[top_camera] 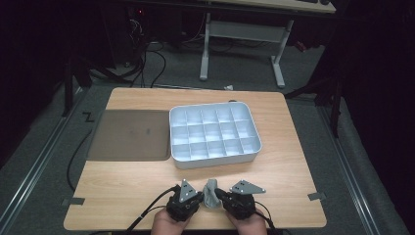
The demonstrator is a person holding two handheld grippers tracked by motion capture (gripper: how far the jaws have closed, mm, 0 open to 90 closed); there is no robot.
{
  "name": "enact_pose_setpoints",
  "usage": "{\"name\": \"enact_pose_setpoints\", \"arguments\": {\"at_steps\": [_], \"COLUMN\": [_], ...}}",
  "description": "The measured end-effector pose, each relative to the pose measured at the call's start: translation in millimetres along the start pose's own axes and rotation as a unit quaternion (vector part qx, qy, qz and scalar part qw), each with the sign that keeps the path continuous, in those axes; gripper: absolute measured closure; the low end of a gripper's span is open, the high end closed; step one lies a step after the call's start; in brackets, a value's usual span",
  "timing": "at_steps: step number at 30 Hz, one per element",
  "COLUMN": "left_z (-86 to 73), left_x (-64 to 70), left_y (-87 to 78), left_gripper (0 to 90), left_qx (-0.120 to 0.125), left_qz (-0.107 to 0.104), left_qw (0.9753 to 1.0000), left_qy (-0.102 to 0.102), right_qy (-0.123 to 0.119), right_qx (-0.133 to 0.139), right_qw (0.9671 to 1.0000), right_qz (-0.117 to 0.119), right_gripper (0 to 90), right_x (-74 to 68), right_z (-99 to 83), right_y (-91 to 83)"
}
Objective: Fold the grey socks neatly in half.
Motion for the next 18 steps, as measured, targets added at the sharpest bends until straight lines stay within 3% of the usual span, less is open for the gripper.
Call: {"name": "enact_pose_setpoints", "arguments": {"at_steps": [8,18], "left_z": [10.4,9.7], "left_x": [12.2,11.4], "left_y": [13.6,18.9], "left_gripper": [83.9,86.4], "left_qx": [-0.002,-0.011], "left_qz": [-0.005,0.002], "left_qw": [0.9999,0.9994], "left_qy": [0.014,0.034], "right_qy": [-0.003,-0.009], "right_qx": [0.01,0.011], "right_qw": [0.9999,0.9999], "right_qz": [-0.003,-0.007], "right_gripper": [89.2,90.0], "right_x": [-2.2,-1.0], "right_z": [2.6,-1.2], "right_y": [-1.8,1.6]}}
Point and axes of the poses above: each handheld gripper's, and its own axes: y roughly forward along the jaws, z roughly out of its top, x roughly to its right, the point moved 8 cm from there along y, roughly forward along the jaws, and after that the axes turned 5 degrees about y, right-handed, at the moved point
